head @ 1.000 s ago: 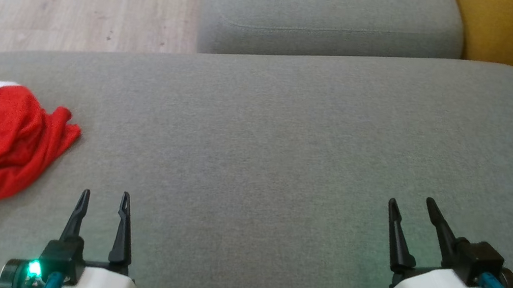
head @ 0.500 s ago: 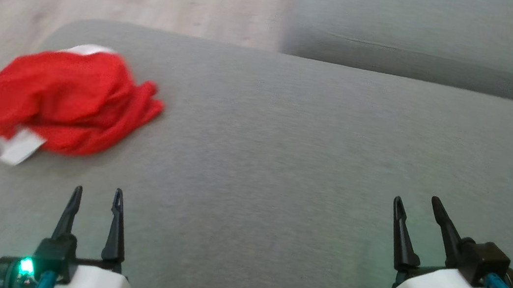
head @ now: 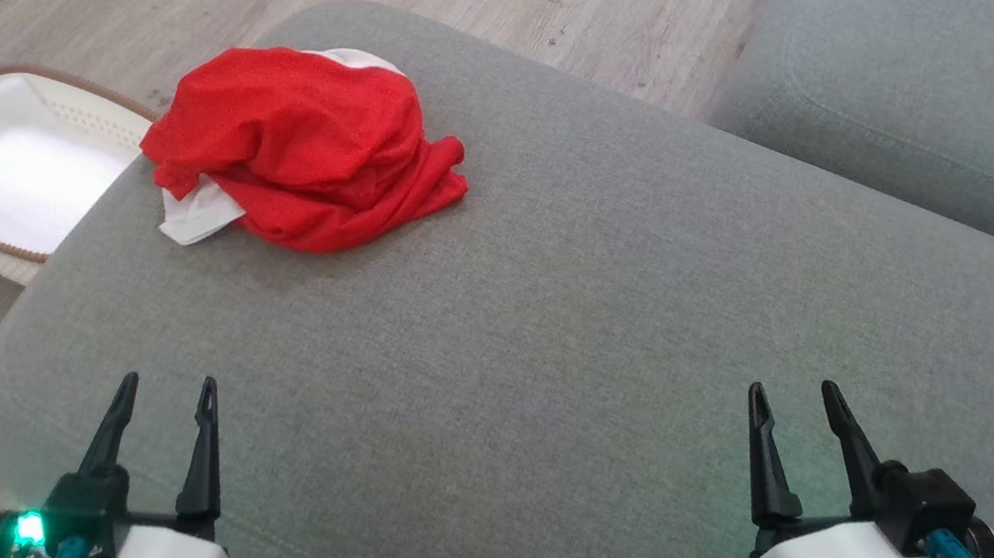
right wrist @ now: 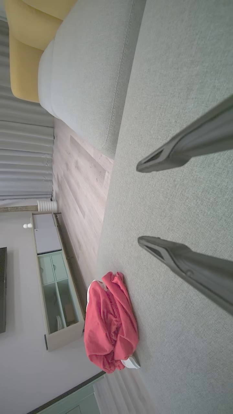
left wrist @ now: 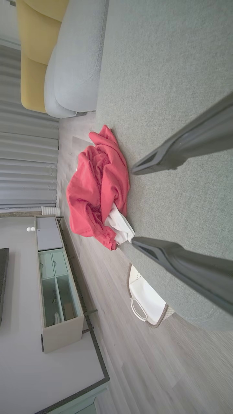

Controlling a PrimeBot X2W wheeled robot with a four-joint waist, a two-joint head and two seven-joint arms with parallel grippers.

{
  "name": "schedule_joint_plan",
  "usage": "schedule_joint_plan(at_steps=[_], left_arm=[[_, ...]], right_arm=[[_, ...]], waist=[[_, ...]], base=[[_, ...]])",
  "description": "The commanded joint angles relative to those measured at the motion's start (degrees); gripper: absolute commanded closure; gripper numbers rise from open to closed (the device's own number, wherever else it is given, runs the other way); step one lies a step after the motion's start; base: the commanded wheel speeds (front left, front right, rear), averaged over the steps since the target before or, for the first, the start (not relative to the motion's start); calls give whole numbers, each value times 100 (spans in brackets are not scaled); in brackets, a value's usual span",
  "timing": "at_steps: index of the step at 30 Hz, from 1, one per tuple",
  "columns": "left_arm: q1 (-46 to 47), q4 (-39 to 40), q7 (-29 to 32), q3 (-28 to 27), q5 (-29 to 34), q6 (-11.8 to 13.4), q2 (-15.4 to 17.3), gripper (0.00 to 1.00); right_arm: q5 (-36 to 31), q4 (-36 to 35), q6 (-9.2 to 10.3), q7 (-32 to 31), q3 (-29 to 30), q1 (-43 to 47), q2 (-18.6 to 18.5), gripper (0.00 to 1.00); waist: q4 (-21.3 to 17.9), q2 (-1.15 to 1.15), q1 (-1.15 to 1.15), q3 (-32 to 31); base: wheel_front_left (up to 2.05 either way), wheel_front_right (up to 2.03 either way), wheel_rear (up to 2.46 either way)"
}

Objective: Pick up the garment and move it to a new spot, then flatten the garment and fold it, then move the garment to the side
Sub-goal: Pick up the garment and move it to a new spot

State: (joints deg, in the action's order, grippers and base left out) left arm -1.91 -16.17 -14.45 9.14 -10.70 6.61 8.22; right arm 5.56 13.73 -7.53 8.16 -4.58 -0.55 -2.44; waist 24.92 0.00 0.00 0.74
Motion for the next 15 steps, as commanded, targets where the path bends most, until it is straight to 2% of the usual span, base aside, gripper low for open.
schedule_joint_plan(at_steps=[1,5,9,15], left_arm=[[206,232,-55,-176,-5,2,106,0],[281,318,-14,-167,-90,-66,104,0],[821,978,392,-393,-463,-218,207,0],[2000,1445,1669,-965,-1066,-409,853,0]], right_arm=[[55,-162,4,83,-141,-222,-43,0],[53,-187,4,83,-138,-218,-43,0],[-19,-350,4,53,-82,-262,-43,0],[-228,-683,4,-111,-31,-480,-43,0]], waist=[[-16,0,0,24],[-75,0,0,103],[-191,0,0,403],[-537,0,0,1072]], base=[[0,0,0],[0,0,0],[0,0,0],[0,0,0]])
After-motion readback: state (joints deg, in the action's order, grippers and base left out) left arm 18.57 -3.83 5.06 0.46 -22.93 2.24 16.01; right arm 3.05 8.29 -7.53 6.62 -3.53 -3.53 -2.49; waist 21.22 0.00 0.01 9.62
